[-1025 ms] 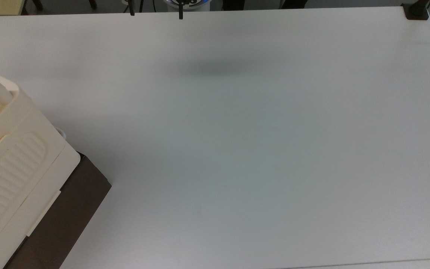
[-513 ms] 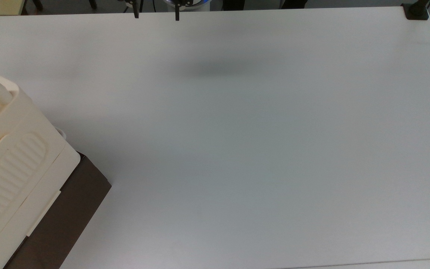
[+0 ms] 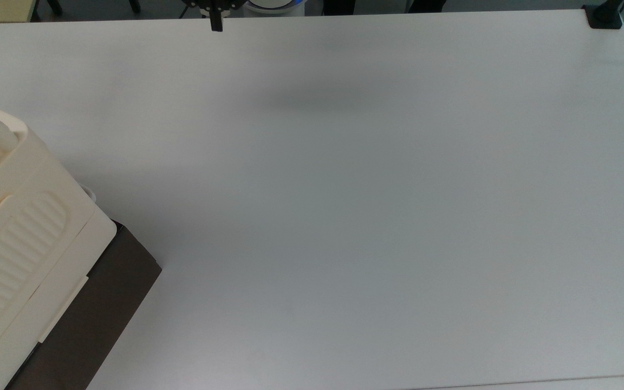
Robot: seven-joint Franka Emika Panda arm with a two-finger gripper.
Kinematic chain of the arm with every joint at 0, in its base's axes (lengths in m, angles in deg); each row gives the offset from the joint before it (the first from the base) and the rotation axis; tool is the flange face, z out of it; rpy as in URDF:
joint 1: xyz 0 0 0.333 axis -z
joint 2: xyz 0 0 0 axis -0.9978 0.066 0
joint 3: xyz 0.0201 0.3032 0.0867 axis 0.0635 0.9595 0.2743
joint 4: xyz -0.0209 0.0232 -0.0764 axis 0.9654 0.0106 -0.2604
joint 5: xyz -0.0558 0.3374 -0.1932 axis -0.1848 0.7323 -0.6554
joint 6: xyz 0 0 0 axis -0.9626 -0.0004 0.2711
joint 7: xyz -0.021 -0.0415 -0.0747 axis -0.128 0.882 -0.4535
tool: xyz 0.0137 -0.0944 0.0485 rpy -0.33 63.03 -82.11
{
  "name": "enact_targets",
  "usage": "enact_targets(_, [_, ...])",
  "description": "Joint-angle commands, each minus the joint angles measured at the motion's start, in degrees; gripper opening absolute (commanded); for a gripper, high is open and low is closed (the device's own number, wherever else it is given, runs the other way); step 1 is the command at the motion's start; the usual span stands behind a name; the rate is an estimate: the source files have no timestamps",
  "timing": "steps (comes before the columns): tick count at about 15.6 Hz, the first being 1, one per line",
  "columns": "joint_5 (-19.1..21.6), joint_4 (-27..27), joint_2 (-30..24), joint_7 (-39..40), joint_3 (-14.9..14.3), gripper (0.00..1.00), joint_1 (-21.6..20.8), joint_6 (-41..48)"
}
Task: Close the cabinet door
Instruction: 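Move the gripper toward the open cream cabinet door's outer edge, then lower the gripper against the door and push it toward the cabinet opening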
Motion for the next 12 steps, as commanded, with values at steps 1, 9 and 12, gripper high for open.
enact_targets(1, [0.7, 2.2, -1.2, 2.6, -0.7, 0.0, 2.7, 0.5])
enact_targets(9, [2.7, 10.9, -1.0, 13.6, -1.3, 0.0, 17.3, 0.0])
enact_targets(12, [6.7, 11.4, -1.1, 15.8, -1.3, 0.0, 24.3, -5.6])
